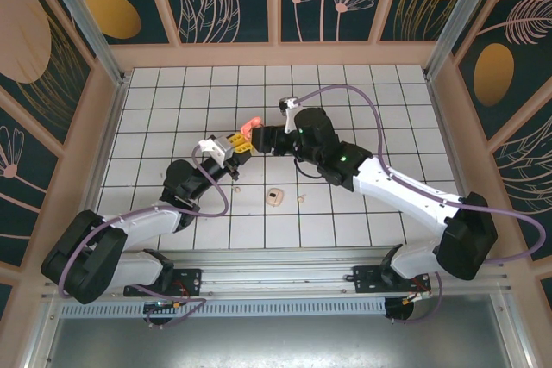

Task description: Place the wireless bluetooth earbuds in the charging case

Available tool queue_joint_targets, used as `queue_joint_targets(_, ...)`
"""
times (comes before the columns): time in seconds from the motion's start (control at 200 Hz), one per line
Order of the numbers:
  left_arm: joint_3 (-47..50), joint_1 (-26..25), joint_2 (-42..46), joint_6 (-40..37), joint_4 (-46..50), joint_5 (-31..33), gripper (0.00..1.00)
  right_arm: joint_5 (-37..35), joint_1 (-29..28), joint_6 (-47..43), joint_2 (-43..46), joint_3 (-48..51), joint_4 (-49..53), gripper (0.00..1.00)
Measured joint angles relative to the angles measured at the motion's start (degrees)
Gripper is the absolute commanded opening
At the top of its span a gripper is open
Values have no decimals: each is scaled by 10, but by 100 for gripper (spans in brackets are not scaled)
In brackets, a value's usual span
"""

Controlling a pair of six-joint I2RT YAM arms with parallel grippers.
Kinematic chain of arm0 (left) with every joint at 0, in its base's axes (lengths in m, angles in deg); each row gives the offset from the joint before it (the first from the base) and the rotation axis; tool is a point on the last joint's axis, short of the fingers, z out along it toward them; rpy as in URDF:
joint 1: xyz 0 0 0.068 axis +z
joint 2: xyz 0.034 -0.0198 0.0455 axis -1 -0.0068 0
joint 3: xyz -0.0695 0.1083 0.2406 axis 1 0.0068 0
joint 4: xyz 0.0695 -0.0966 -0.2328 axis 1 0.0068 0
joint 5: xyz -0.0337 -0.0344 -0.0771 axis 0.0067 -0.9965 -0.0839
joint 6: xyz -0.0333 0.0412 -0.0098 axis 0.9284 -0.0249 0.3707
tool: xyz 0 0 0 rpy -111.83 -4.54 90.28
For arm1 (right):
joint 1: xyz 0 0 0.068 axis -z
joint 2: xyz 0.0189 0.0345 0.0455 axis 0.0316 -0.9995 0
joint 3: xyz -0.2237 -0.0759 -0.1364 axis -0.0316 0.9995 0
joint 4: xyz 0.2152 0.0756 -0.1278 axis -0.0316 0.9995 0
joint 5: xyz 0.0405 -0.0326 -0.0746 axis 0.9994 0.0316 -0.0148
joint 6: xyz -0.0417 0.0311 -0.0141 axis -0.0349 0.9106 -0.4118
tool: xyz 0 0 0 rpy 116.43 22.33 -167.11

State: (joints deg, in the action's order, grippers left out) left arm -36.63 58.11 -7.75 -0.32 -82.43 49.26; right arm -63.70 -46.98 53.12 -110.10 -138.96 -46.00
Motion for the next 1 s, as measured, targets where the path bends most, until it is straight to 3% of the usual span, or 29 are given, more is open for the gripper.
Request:
queue_joint_targets(0.325,0,-1,3,0,0,-5,6,2,5,0,6,12,-17,69)
queue_joint_targets(0.681,0,-1,3,0,0,-22,6,42,36,11,98,73,-66,66)
queue_joint_targets(1.001,-4,-1,3,0,0,-52,6,72,50,13,80,71,-67,64)
